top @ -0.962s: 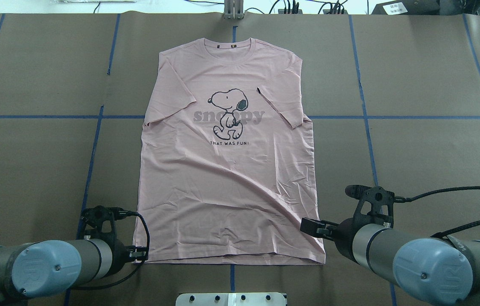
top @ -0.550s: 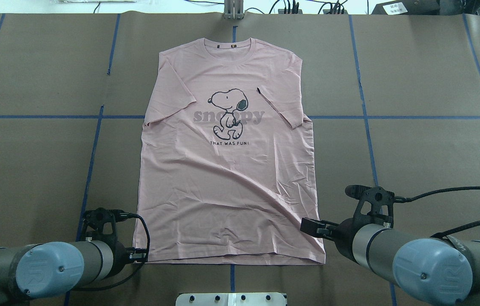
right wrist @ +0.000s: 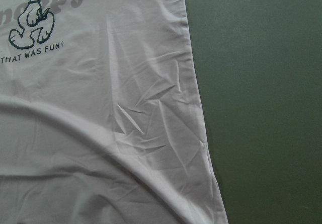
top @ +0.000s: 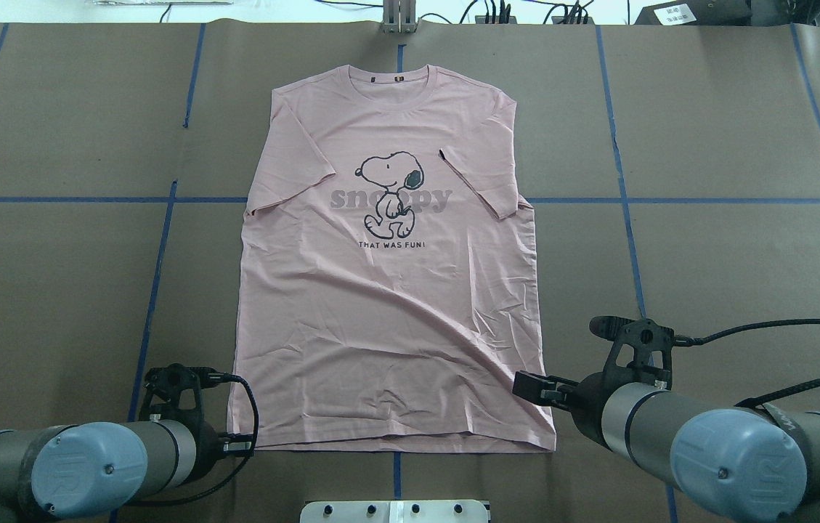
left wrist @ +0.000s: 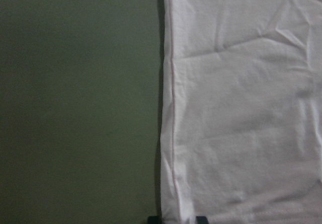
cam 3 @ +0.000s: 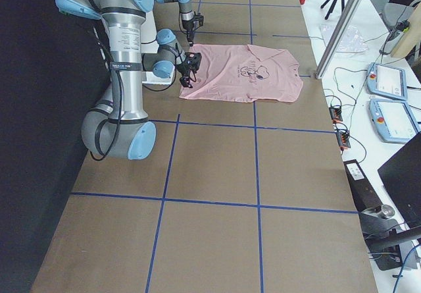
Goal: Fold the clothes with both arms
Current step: 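Grasp the hem corners with both grippers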
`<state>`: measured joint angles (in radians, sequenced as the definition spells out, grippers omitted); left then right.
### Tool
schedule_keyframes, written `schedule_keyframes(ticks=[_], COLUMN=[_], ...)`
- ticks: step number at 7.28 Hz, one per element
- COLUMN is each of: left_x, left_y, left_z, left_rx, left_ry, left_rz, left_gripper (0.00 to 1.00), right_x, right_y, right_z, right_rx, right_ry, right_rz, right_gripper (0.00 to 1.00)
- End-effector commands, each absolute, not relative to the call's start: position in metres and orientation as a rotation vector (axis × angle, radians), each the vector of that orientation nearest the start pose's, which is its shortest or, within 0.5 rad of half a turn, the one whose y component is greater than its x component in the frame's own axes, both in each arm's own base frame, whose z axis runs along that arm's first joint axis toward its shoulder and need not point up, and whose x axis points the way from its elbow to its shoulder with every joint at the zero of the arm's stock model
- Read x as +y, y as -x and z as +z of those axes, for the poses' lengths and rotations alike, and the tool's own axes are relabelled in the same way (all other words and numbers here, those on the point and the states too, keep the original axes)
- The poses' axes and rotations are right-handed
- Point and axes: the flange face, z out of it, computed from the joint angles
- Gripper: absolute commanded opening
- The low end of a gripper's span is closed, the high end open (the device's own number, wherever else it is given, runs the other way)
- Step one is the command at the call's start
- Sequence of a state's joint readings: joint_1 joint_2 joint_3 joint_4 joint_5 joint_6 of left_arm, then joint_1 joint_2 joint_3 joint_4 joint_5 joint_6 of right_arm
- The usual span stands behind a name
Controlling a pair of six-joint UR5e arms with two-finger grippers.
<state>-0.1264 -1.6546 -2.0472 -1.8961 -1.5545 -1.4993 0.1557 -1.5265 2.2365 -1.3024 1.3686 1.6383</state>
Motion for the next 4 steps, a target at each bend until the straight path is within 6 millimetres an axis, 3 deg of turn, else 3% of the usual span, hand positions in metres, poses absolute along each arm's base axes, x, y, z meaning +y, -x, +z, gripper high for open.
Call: schedule_keyframes(ticks=[1,3,4], left_x=[-0.195,-0.196,-0.197], left_y=[-0.488,-0.483,-0.478], left_z=[0.362,0.357,0.355], left_rx=[0.883,0.893,0.896], left_ry=[-0.102,-0.104,-0.104], left_rz=[-0.053,-0.051,-0.051], left_gripper=[0.0,0.0,0.0], right_x=[-0.222,-0.211,-0.199], right_y=[0.424,0.43,0.439], right_z=[0.304,0.303,0.304], right_rx=[-0.968,-0.969,-0.968], right_ry=[-0.232,-0.248,-0.249], right_rz=[0.304,0.294,0.324], right_gripper=[1.0,0.98,0.87])
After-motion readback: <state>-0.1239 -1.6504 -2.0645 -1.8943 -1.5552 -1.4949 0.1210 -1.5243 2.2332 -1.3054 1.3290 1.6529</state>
